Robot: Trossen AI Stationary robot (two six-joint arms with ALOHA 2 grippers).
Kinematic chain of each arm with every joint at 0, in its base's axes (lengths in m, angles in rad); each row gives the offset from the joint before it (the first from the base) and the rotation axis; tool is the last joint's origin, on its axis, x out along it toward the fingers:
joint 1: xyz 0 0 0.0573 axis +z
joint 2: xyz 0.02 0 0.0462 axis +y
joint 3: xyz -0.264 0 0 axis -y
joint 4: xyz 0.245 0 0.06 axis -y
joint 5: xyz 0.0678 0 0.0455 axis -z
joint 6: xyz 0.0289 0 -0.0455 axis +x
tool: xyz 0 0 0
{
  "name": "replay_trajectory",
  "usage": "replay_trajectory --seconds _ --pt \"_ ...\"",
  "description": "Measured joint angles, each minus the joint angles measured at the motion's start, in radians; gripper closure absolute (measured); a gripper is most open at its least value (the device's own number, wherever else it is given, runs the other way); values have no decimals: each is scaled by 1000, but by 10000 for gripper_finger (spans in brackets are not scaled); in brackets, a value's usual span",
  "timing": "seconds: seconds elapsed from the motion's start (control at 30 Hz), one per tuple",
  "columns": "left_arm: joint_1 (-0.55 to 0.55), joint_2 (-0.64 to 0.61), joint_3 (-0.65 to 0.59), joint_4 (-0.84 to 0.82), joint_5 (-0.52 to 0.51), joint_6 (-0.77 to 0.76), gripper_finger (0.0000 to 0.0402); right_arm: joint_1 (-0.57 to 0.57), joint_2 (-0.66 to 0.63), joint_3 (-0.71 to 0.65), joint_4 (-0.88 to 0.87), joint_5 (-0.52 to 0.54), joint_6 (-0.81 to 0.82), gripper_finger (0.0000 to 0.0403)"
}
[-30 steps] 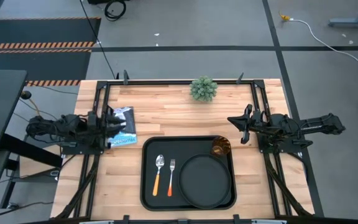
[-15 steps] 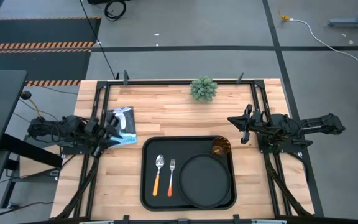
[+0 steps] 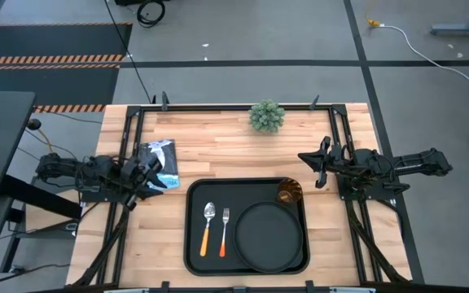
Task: Pick and place plate/cup/fork/spoon on tray
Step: Return to Home Position
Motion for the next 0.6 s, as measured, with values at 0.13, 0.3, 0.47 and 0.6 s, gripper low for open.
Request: replay_trajectory --seconds 0.13,0.3,0.47,0.6 --pt "0 0 0 0 -3 -69 296 0 0 0 0 0 0 394" --pt "0 0 0 0 -3 -74 296 0 0 0 0 0 0 394" --pt "0 0 0 0 -3 -73 296 0 0 0 0 0 0 394" --pt "0 0 0 0 -3 -73 296 0 0 0 0 0 0 394"
